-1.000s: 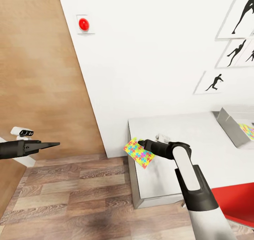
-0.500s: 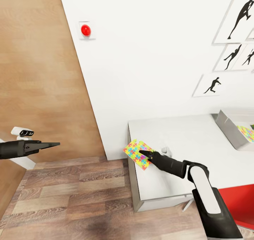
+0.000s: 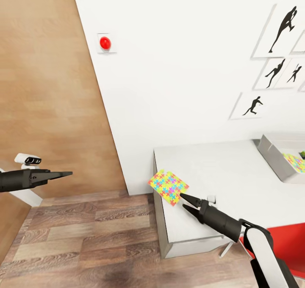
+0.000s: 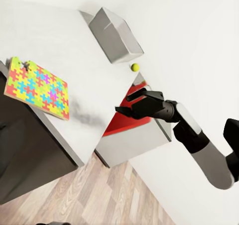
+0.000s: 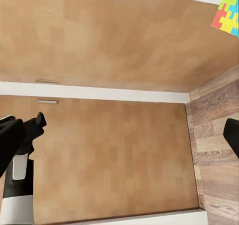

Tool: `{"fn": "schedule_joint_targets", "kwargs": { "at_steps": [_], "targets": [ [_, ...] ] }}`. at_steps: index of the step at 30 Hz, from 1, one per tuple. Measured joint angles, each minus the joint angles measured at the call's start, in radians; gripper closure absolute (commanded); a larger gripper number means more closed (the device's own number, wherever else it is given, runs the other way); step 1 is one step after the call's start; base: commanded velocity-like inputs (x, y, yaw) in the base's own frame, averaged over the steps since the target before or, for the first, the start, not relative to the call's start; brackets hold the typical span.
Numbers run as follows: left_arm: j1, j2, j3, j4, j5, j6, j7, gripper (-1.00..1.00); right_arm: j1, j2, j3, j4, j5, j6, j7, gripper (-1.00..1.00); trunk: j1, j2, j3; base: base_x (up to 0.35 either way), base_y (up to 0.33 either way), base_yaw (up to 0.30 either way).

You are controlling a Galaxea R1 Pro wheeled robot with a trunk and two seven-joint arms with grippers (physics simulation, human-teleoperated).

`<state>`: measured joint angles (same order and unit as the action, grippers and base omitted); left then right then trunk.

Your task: Put all the toys in the child's room - the three board games (two on the bed and one on the table), the two jigsaw puzzles on the table, and the tennis ball on the table - inside the toy box on the table in the child's room.

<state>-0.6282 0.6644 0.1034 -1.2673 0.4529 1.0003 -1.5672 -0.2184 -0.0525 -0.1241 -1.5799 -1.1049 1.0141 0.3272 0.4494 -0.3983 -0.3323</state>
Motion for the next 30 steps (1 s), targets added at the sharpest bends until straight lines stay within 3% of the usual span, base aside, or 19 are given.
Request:
{"fn": "schedule_joint_targets", "kwargs": {
  "at_steps": [10, 19, 22, 26, 29, 30],
  "targets": [
    [0.000, -0.003, 0.001, 0.006, 0.002, -0.002, 0.000, -1.00, 0.014, -0.002, -0.003, 0.000, 0.000, 0.002, 0.012, -1.00, 0.000, 0.000, 0.016, 0.000, 0.000, 0.000],
    [-0.018, -0.007, 0.028, -0.010, 0.011, 0.024, 0.000, -1.00, 0.015, -0.004, -0.007, 0.000, 0.002, 0.002, 0.012, -1.00, 0.000, 0.000, 0.031, 0.000, 0.000, 0.000],
    [-0.022, -0.031, 0.031, -0.008, 0.009, 0.028, 0.000, -1.00, 0.015, -0.007, -0.023, 0.000, 0.001, 0.003, 0.012, -1.00, 0.000, 0.000, 0.035, 0.000, 0.000, 0.000],
    [-0.024, -0.096, 0.030, 0.026, 0.001, 0.028, 0.000, -1.00, 0.015, -0.017, -0.043, 0.000, 0.000, 0.003, 0.013, -1.00, 0.000, 0.000, 0.041, 0.000, 0.000, 0.000],
    [-0.025, -0.180, 0.029, 0.095, -0.007, 0.027, 0.104, -1.00, 0.015, -0.028, -0.051, 0.000, 0.000, 0.005, 0.014, -1.00, 0.000, 0.000, 0.046, 0.000, 0.000, 0.000],
    [-0.026, -0.198, 0.029, 0.112, -0.007, 0.026, 0.132, -1.00, 0.015, -0.030, -0.052, 0.000, 0.000, 0.006, 0.014, -1.00, 0.000, 0.000, 0.047, 0.000, 0.000, 0.000]
  ]
}}
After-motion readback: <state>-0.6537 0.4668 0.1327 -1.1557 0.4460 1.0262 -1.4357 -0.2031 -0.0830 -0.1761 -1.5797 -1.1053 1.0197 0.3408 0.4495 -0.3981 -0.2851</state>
